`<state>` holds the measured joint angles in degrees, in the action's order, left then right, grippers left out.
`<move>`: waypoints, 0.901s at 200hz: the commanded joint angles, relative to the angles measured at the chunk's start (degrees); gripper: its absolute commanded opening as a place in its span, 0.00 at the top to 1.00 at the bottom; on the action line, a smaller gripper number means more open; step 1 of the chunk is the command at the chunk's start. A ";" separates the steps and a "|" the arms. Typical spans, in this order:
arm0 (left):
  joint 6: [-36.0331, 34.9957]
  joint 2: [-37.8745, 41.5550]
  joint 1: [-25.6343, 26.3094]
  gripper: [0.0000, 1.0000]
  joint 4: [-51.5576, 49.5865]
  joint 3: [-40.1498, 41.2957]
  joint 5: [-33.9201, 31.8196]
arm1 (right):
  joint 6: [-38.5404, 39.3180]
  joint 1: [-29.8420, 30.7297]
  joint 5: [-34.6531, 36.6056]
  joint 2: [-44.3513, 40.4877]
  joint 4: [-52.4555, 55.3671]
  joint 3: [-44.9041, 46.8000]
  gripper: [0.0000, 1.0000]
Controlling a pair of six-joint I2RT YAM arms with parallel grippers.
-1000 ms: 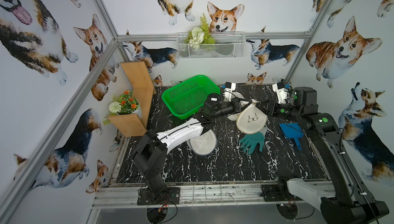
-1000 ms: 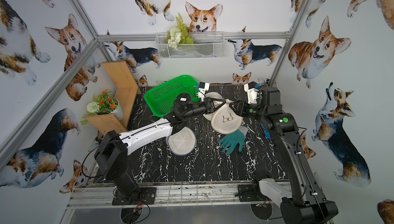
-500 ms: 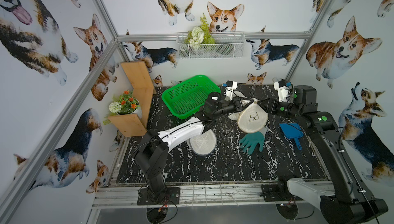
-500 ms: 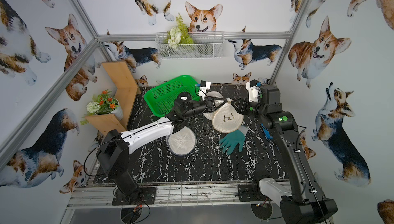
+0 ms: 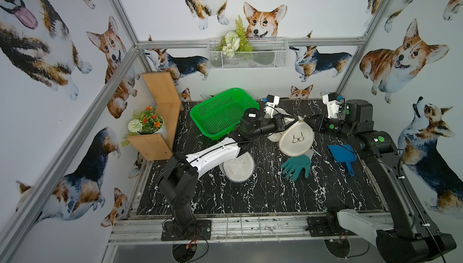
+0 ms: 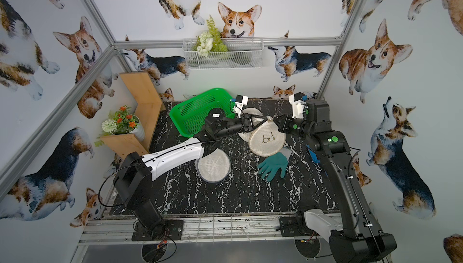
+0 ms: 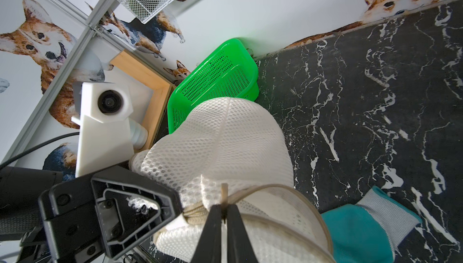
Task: Turn the laundry bag inside out
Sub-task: Zip the zipper on the laundry bag.
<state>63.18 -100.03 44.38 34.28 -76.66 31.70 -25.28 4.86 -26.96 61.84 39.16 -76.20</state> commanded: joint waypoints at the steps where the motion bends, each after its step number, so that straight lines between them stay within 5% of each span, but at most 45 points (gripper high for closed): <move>1: 0.19 0.25 0.03 1.00 2.46 -0.24 0.63 | -0.48 0.10 0.31 -0.36 -2.24 0.09 0.96; 67: 0.20 1.05 0.03 1.00 2.81 0.55 0.54 | -0.65 0.01 2.58 -0.59 -2.19 -0.17 1.00; 85: -0.65 1.11 0.00 1.00 2.73 0.64 1.11 | -0.90 -0.09 1.25 -0.31 -2.15 -0.41 0.74; 122: -8.16 1.62 -0.34 1.00 -3.20 -0.43 4.57 | 1.62 -1.66 -4.37 1.40 2.05 -4.16 0.52; 146: -15.64 1.78 -0.79 1.00 -11.96 -3.10 7.26 | 7.75 -2.81 -5.75 5.26 11.82 -9.57 0.42; 180: -24.84 1.54 -1.61 1.00 -22.76 -7.43 11.72 | 9.20 -3.09 -10.08 6.47 16.00 -9.81 0.42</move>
<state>47.70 -98.67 43.44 20.32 -81.97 38.48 -18.81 1.87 -32.53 68.60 49.71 -86.32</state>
